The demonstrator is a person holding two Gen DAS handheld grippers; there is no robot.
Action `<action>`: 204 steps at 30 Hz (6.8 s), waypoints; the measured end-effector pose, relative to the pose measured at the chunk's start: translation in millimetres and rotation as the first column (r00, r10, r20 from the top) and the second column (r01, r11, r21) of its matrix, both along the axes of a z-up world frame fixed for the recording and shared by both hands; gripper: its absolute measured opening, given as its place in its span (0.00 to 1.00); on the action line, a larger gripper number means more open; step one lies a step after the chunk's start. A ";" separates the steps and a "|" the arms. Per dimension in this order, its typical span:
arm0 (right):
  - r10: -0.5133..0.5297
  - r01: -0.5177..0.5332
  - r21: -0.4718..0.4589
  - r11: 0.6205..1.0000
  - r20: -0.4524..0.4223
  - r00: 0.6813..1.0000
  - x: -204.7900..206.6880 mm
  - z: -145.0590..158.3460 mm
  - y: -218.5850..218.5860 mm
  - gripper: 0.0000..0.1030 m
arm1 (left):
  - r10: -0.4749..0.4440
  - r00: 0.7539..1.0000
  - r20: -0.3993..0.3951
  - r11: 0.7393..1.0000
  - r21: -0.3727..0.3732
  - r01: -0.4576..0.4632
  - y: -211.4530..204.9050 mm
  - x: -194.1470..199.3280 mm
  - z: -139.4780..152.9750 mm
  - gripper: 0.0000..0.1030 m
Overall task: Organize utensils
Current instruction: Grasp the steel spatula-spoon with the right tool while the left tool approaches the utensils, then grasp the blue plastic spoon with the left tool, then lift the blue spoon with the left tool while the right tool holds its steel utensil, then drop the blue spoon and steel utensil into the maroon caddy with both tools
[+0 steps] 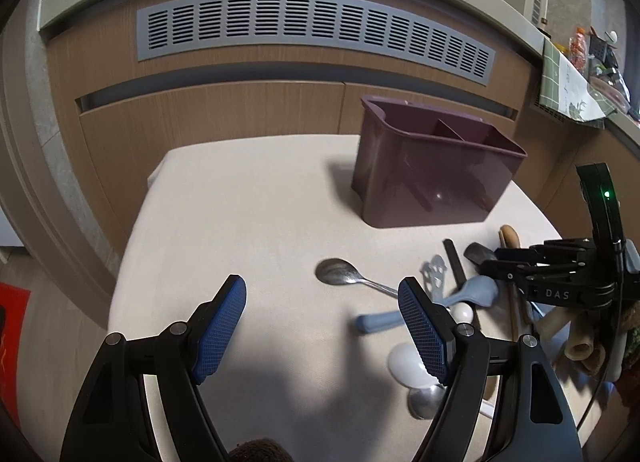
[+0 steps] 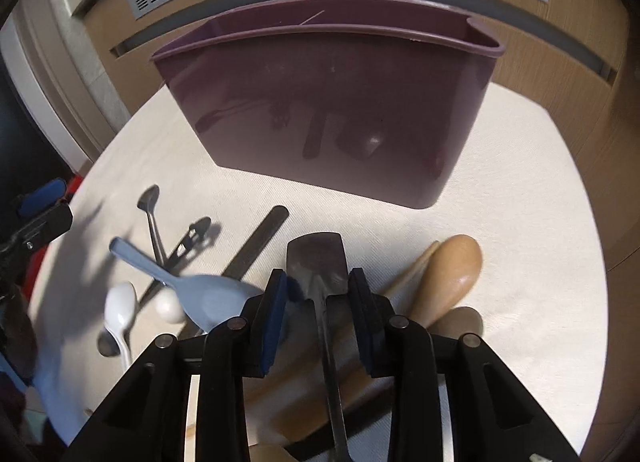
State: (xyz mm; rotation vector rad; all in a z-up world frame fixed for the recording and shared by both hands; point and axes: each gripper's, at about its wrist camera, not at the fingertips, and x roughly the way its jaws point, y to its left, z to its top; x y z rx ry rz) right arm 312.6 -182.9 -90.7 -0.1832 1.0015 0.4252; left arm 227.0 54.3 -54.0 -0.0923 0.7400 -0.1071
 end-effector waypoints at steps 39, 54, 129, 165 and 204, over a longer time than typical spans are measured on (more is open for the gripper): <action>-0.174 0.167 0.058 0.984 0.137 0.975 -63.5 14.5 -62.9 0.27 | -0.379 0.920 -0.100 0.925 0.000 0.381 -98.3 32.2 -9.9 0.73; -0.189 0.182 0.061 0.981 0.142 0.972 -65.8 15.2 -70.8 0.28 | -0.421 0.874 -0.242 0.907 -0.106 0.408 -93.8 10.0 -26.3 0.70; -0.106 0.099 0.041 0.994 0.223 0.969 -64.2 48.2 -61.5 0.29 | -0.374 0.902 -0.215 0.926 -0.025 0.378 -89.8 50.3 -3.9 0.25; -0.168 0.140 0.129 0.982 0.237 0.957 -65.1 50.9 -65.7 0.29 | -0.172 0.981 0.088 0.983 -0.055 0.177 -66.7 24.9 56.5 0.34; -0.213 0.074 0.307 0.949 0.450 0.867 65.7 139.3 -29.4 0.30 | -0.072 0.973 0.219 0.921 -0.361 0.149 -33.7 149.7 97.9 0.45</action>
